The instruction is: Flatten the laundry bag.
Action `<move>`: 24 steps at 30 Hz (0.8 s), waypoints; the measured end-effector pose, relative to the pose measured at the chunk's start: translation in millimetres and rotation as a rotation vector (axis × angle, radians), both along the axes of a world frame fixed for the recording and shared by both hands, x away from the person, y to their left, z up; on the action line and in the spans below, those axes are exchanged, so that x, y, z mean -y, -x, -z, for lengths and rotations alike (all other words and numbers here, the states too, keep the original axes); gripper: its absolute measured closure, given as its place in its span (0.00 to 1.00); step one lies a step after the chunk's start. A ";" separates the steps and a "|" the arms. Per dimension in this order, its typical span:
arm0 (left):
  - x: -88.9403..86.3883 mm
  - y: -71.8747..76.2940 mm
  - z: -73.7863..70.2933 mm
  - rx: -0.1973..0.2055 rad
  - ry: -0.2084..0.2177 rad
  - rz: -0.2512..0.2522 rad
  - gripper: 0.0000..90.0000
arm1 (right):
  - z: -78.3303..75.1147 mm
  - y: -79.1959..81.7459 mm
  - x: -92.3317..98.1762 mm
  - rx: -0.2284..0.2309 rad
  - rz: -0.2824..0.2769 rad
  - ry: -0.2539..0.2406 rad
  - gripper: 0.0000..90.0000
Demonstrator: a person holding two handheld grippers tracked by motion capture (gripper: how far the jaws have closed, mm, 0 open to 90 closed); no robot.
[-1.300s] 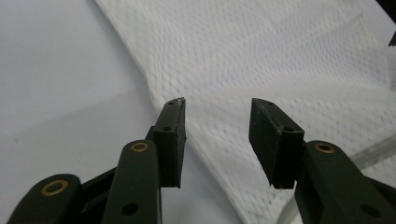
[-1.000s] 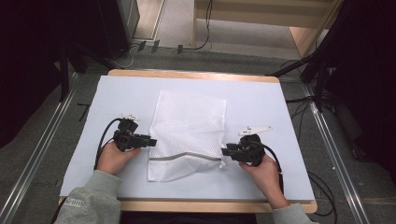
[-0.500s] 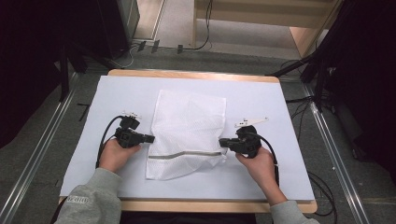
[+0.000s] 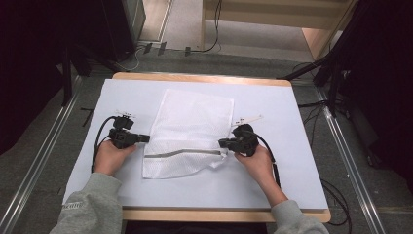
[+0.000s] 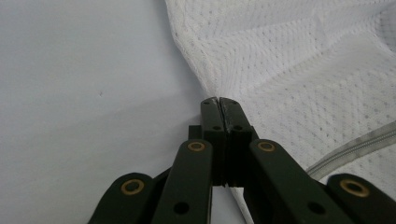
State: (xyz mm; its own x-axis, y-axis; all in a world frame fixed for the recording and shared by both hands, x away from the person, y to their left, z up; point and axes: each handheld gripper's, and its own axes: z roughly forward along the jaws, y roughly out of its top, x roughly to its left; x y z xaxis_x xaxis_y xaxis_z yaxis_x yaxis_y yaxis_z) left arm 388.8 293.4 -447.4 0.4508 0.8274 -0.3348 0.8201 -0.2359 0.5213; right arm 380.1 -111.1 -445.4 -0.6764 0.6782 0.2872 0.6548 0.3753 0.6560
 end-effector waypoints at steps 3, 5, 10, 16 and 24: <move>-0.1 -0.2 0.7 0.005 -0.003 0.001 1.00 | 8.2 -10.0 -7.2 -0.005 0.013 0.014 0.98; 0.1 0.4 -0.4 0.004 0.015 0.006 0.99 | 13.7 -14.6 -9.1 -0.010 0.018 0.013 0.98; 1.5 4.7 -4.3 0.021 0.046 0.031 0.87 | 23.6 -21.0 -9.4 -0.048 0.013 0.001 0.90; 1.7 13.6 -14.0 0.045 0.086 0.055 0.75 | 1.7 -7.3 1.5 0.029 -0.003 -0.022 0.80; 5.5 25.2 -20.9 0.063 0.101 0.070 0.70 | -23.4 25.2 17.2 0.056 -0.023 -0.068 0.85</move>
State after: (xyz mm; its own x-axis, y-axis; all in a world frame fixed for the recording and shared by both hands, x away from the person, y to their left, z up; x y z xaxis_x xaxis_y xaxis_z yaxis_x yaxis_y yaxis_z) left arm 363.6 288.0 -426.5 0.5293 0.7564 -0.3843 0.7684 -0.2353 0.5951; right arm 354.9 -128.2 -422.0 -0.7080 0.6422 0.2939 0.6083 0.3431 0.7157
